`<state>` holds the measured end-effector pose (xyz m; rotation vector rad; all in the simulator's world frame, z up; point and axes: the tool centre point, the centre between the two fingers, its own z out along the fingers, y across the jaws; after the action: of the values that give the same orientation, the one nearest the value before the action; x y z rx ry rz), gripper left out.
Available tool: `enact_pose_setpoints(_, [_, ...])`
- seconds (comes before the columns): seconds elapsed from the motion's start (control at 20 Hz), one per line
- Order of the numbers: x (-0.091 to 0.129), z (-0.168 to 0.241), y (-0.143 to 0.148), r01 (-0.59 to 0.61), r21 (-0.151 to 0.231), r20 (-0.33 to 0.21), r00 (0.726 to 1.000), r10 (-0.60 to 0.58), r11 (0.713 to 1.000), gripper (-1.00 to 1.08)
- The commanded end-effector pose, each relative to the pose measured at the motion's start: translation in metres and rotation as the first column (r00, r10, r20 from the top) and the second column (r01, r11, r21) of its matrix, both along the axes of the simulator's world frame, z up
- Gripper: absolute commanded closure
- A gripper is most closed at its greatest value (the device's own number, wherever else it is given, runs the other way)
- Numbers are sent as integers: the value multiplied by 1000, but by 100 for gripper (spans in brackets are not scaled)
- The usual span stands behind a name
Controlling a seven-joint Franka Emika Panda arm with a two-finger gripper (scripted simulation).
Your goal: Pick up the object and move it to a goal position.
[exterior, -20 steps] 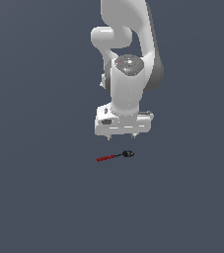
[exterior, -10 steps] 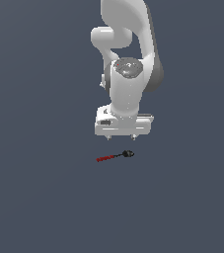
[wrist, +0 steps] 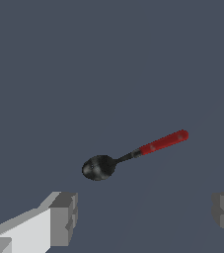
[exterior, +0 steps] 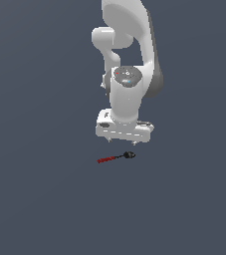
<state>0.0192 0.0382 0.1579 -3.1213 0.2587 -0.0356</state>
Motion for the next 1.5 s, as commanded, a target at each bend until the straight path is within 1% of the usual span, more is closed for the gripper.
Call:
enact_pose_setpoints(0.0, [1,-6,0,69,4,-4,998,-69,998,-92])
enact_pose_setpoints(0.15, [1,-14,-1,157,8,-8,988,-157,988,-92])
enact_pose_setpoints(0.35, [2,-25,-2,272,11,-14,962,-272,962,-92])
enact_pose_setpoints(0.5, [3,-32,-3,356,12,-19,935,-355,935,-92])
enact_pose_setpoints(0.7, [3,-43,-5,463,11,-24,886,-463,886,-92])
enact_pose_setpoints(0.85, [4,-50,-6,539,10,-27,842,-539,842,-92])
enact_pose_setpoints(1.05, [4,-61,-8,634,7,-30,773,-634,773,-92])
enact_pose_setpoints(1.2, [4,-68,-9,700,4,-31,714,-699,715,-92])
enact_pose_setpoints(1.45, [5,-80,-12,793,-1,-30,609,-793,609,-92])
